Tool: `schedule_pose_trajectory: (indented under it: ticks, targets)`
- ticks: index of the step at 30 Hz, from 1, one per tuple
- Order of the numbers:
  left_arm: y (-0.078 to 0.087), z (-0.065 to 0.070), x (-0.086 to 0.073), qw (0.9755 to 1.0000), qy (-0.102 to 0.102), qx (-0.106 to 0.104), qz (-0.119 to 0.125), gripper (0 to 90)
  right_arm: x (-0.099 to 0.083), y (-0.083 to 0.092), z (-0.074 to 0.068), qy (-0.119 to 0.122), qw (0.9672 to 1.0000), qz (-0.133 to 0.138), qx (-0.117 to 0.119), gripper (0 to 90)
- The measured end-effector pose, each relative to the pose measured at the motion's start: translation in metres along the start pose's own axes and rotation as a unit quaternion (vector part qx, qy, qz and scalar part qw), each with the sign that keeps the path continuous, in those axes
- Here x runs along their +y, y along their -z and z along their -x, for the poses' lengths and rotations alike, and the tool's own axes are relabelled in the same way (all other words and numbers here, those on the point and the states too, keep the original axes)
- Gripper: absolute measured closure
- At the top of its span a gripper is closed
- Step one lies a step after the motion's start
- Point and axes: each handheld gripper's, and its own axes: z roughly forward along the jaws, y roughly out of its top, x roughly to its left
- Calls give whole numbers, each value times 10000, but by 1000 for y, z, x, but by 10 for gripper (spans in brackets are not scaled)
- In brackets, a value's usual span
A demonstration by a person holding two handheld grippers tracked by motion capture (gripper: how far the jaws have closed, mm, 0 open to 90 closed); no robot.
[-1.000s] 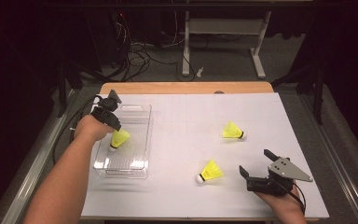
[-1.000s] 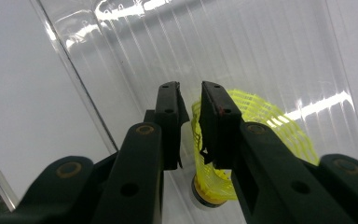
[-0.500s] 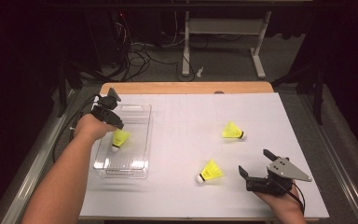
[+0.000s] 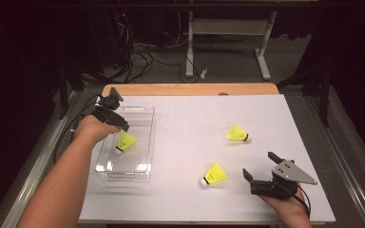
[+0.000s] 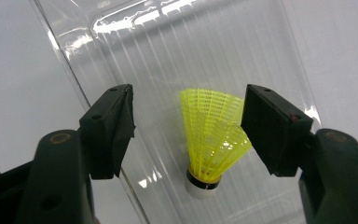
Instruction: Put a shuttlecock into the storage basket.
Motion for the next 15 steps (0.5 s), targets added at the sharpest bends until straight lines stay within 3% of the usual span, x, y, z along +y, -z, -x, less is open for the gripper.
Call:
schedule_pose_trajectory:
  ticks: [11, 15]
  targets:
    - [18, 14, -2, 9997, -238, 37, 51, 191, 1, 0, 0, 24, 10000, 9, 12, 5]
    - [19, 24, -5, 9992, -378, 87, -53, 144, 1, 1, -1, 21, 10000, 18, 9, 5]
